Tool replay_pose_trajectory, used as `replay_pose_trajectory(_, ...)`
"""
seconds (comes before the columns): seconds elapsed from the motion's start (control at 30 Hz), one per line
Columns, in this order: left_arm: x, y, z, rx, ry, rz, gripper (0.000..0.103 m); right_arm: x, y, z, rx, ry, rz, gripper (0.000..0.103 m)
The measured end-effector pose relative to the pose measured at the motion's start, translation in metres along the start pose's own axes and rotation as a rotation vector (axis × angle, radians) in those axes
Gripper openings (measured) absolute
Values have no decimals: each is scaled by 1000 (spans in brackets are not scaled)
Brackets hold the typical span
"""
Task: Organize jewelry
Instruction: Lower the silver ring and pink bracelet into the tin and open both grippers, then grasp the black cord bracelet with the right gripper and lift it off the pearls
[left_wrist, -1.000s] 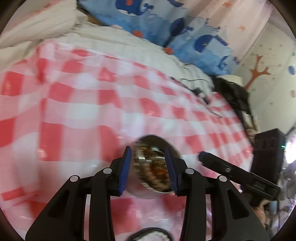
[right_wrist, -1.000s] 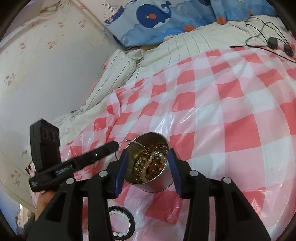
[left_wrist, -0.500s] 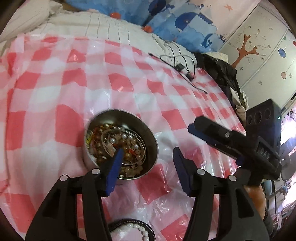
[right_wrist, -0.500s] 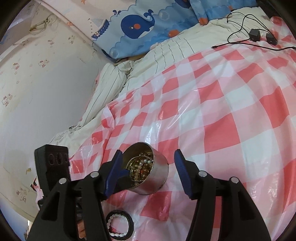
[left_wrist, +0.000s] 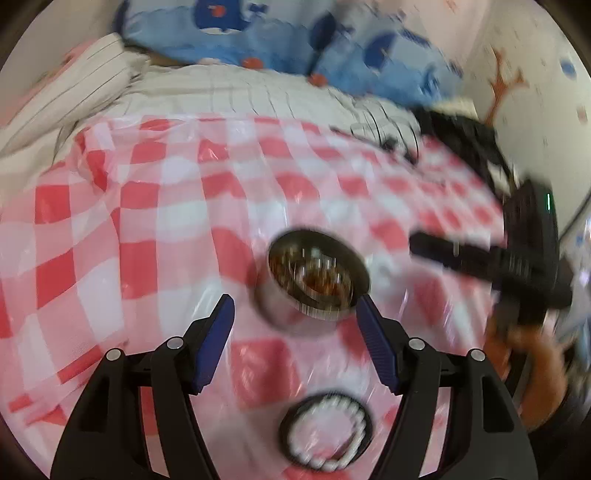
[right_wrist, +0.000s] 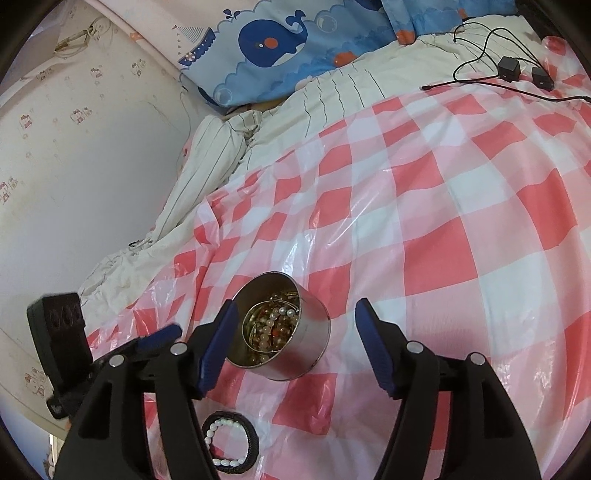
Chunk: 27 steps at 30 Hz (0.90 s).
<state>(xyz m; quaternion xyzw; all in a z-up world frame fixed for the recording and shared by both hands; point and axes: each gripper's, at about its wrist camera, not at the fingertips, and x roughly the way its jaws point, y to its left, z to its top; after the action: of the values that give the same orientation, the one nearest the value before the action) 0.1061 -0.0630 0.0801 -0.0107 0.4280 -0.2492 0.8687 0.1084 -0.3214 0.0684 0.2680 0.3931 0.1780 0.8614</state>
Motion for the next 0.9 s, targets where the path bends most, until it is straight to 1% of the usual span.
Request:
replay_pose_trajectory(0.1,0,-5,-16,95,45,27,63,1,3,-2,-23,15,-20,65)
replay_pose_trajectory(0.2,1,1,-30,131,89,41,59,5,12,-6,-76,58,-66,65)
replay_pose_trajectory(0.3,-2,9,-43,160,116,77,58,15,28,-17,-191,143,-126,65)
replay_pose_trajectory(0.4,-7,15,-52,186,127,119,58,32,53,-39,-357,245,-167,66)
replay_pose_trajectory(0.5,-13,18,-56,200,121,140,58,44,69,-58,-452,306,-156,66)
replay_pose_trajectory(0.6,-23,14,-55,224,91,127,58,49,76,-67,-493,337,-125,65)
replay_pose_trajectory(0.67,-25,10,-53,239,85,132,58,48,78,-70,-505,349,-90,65)
replay_pose_trajectory(0.7,-25,9,-52,242,83,130,58,48,80,-72,-510,354,-76,58)
replay_pose_trajectory(0.73,-26,9,-52,240,83,130,58,49,82,-72,-514,361,-69,52)
replay_pose_trajectory(0.77,-25,9,-51,238,84,134,58,49,83,-73,-518,371,-59,41)
replay_pose_trajectory(0.8,-25,10,-51,236,87,137,58,50,84,-76,-530,381,-53,34)
replay_pose_trajectory(0.87,-24,11,-51,227,88,141,58,54,87,-80,-539,400,-45,28)
replay_pose_trajectory(0.9,-24,12,-50,222,87,142,58,57,88,-82,-543,409,-43,27)
